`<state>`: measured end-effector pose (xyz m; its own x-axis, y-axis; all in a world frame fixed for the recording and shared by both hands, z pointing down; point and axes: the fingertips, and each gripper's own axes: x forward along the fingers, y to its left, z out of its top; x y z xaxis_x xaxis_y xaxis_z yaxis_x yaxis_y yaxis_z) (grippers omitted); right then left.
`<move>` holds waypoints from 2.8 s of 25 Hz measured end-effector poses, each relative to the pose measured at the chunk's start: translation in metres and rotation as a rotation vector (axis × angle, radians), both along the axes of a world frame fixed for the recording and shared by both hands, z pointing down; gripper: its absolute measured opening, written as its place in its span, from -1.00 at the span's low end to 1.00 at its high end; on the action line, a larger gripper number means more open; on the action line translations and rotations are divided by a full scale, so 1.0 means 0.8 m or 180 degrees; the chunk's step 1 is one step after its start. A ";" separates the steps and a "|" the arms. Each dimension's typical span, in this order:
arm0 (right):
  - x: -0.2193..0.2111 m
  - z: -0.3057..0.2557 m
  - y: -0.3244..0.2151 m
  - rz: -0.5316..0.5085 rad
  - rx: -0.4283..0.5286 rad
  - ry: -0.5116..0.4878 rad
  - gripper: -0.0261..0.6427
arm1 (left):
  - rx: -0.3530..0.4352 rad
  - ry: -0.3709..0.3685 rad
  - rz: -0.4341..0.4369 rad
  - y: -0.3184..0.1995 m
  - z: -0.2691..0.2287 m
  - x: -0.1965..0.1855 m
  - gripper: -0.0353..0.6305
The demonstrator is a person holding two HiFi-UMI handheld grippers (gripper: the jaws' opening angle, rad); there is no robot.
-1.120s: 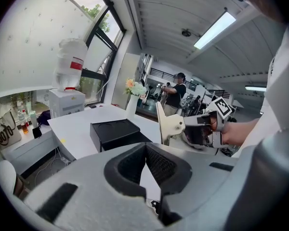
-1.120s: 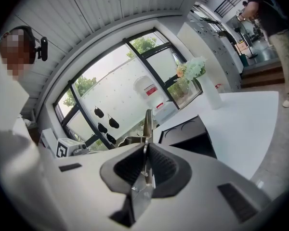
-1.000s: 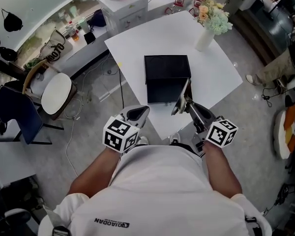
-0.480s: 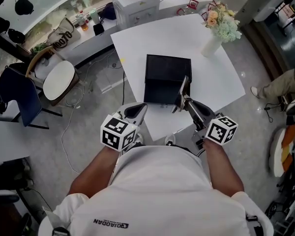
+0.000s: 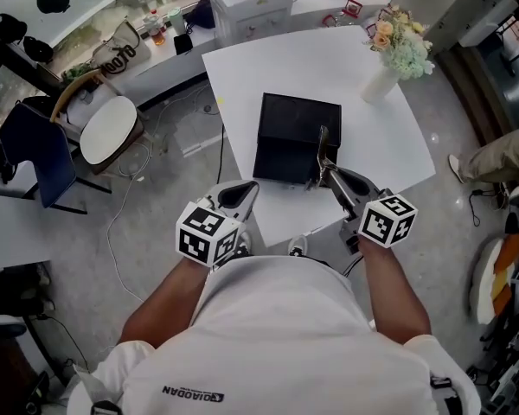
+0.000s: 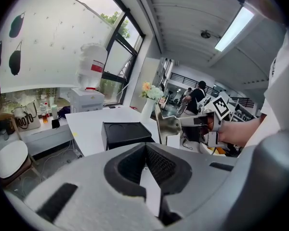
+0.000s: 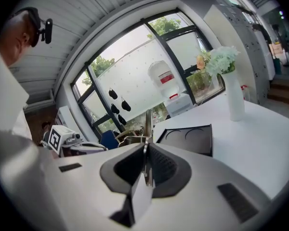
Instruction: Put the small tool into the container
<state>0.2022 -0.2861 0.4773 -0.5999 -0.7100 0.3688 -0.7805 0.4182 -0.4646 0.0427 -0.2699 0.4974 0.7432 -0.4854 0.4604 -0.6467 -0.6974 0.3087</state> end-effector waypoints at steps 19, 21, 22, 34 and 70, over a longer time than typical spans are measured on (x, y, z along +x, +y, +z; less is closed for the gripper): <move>-0.053 0.122 -0.054 -0.1652 0.0256 0.2879 -0.83 | -0.0062 -0.0013 -0.0350 0.001 0.012 -0.054 -0.87; -0.058 0.140 -0.060 -0.1781 0.0257 0.3088 -0.83 | -0.0073 -0.0015 -0.0378 0.001 0.012 -0.059 -0.87; -0.059 0.150 -0.063 -0.1840 0.0262 0.3198 -0.83 | -0.0074 -0.0015 -0.0390 0.002 0.012 -0.061 -0.87; -0.060 0.223 -0.098 -0.2274 0.0418 0.4132 -0.83 | -0.0114 -0.0035 -0.0551 0.003 0.019 -0.087 -0.87; -0.074 0.236 -0.061 -0.2259 0.0299 0.3767 -0.57 | -0.0095 -0.0135 -0.0522 0.006 0.017 -0.096 -0.87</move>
<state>0.1432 -0.3347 0.6658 -0.2062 -0.4376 0.8752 -0.2955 0.8805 0.3706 -0.0339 -0.2651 0.5112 0.6347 -0.5843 0.5057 -0.7641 -0.5724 0.2976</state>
